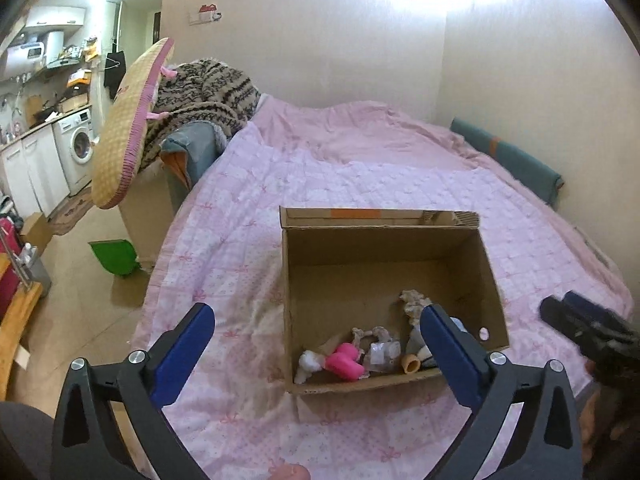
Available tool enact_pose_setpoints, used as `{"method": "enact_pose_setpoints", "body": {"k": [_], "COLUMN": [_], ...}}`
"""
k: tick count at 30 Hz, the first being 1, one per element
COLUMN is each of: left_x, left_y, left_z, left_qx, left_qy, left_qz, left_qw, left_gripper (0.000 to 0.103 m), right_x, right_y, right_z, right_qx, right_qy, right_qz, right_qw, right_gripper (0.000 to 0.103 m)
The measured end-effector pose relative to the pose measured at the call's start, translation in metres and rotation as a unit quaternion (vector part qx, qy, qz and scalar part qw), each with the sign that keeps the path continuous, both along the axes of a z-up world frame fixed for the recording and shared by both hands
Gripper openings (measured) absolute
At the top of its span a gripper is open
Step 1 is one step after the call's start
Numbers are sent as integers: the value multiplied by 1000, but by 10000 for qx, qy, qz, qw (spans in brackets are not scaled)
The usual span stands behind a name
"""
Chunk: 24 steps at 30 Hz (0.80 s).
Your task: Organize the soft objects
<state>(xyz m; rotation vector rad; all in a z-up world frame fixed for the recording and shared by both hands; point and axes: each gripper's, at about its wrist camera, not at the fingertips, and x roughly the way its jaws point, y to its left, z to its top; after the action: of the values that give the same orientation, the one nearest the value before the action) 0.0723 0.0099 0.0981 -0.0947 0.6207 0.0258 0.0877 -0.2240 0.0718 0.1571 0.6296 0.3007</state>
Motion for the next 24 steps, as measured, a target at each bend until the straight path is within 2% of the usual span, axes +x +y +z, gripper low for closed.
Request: {"method": "enact_pose_setpoints", "body": {"k": [10,13,17,24], "left_x": [6,6,7,11], "left_y": [-4,-7,-9,-5], "left_z": [-31,-33,-33,-37], "left_qx": [160,224,129,-19], "left_qy": [364,331,355,464], "left_qz": [134,107,-65,-26], "left_qw": [9991,9991,9993,9989], "left_gripper": [103,103,103,103], "right_x": [-4,-1,5,8], "right_y": [15,18,17,17], "right_z": [-28,-34,-42,-49], "right_qx": [-491,-588,-580,-656], "right_qy": [-88,-24,179,293], "right_qz": [13,17,-22,-72], "right_qw": [9988,9983,9982,9974], "right_gripper": [103,103,103,103]}}
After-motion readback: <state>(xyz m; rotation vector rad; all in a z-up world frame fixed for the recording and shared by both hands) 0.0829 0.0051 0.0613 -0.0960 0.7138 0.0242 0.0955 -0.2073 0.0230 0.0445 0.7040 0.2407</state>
